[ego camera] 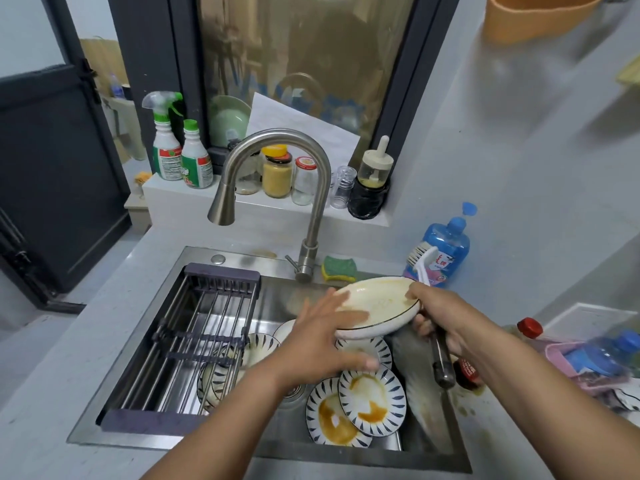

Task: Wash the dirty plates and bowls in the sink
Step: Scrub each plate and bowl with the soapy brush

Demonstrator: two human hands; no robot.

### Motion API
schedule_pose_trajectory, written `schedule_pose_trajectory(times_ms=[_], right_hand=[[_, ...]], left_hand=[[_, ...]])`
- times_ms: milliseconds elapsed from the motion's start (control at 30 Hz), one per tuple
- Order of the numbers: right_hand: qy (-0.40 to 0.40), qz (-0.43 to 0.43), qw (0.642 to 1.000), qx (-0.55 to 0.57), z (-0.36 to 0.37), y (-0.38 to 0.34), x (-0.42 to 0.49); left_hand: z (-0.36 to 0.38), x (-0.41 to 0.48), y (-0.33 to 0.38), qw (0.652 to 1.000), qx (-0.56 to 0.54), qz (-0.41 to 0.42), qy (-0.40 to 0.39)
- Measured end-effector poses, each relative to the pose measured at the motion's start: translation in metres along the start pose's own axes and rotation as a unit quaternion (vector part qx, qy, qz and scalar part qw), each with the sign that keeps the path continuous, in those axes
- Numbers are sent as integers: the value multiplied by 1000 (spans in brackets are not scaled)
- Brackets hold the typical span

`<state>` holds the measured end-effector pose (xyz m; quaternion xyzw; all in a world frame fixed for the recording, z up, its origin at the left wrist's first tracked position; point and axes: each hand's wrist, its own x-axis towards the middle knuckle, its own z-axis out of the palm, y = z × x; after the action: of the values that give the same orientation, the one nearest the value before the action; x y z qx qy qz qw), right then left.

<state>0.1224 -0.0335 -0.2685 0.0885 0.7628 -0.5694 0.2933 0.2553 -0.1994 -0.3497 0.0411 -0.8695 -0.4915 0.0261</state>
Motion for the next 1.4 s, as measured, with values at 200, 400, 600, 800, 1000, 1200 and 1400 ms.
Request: schedule_pose_trajectory(times_ms=[200, 400, 600, 800, 1000, 1200, 1400], right_hand=[[-18, -3, 995, -101, 11, -2, -5], [-51, -271, 868, -413, -15, -10, -26], [-52, -353, 662, -660, -4, -12, -48], [-45, -260, 756, -599, -24, -40, -18], [-87, -335, 650, -677, -4, -34, -39], [-69, -240, 781, -573, -37, -39, 0], [-78, -196, 850, -482, -45, -19, 5]], left_hand=[[16, 4, 11, 996, 61, 15, 69], [4, 8, -4, 927, -311, -172, 118], [4, 12, -1, 890, -412, -170, 98], [1, 5, -5, 902, -393, -157, 86], [1, 11, -13, 947, -276, -148, 75], [-9, 8, -17, 882, -438, -141, 101], [-14, 18, -20, 735, -647, -132, 156]])
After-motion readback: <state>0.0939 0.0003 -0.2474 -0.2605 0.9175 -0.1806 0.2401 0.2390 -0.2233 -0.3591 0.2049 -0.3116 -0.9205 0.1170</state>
